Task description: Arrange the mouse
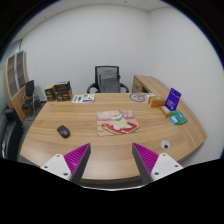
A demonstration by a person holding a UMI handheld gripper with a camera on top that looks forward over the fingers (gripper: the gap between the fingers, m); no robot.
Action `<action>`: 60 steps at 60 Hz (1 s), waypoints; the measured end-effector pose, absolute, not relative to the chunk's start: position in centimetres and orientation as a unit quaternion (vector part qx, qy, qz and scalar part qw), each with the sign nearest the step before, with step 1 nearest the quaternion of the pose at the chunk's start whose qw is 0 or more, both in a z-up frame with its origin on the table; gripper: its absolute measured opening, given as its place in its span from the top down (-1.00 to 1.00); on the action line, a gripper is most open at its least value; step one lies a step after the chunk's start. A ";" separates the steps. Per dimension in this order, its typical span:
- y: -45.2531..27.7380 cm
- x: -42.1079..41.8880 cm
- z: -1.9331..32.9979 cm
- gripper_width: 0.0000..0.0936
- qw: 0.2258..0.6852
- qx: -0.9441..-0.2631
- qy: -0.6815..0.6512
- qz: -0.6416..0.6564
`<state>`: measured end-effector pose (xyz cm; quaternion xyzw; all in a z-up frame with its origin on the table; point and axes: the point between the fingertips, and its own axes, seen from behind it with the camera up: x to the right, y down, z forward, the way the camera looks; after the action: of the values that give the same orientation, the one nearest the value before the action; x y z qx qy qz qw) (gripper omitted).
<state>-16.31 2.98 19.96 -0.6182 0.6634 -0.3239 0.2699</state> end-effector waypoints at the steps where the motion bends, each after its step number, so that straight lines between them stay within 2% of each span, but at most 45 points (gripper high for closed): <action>1: 3.0 -16.3 19.9 -0.86 0.270 -0.617 0.664 -0.324; 11: 5.1 -15.8 18.0 -0.85 0.267 -0.621 0.666 -0.317; 32: 14.0 -15.1 14.8 -0.85 0.276 -0.643 0.649 -0.300; 60: 25.7 -13.0 12.3 -0.86 0.293 -0.659 0.632 -0.283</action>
<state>-13.04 25.67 12.26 -0.6589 0.6320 -0.2834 0.2935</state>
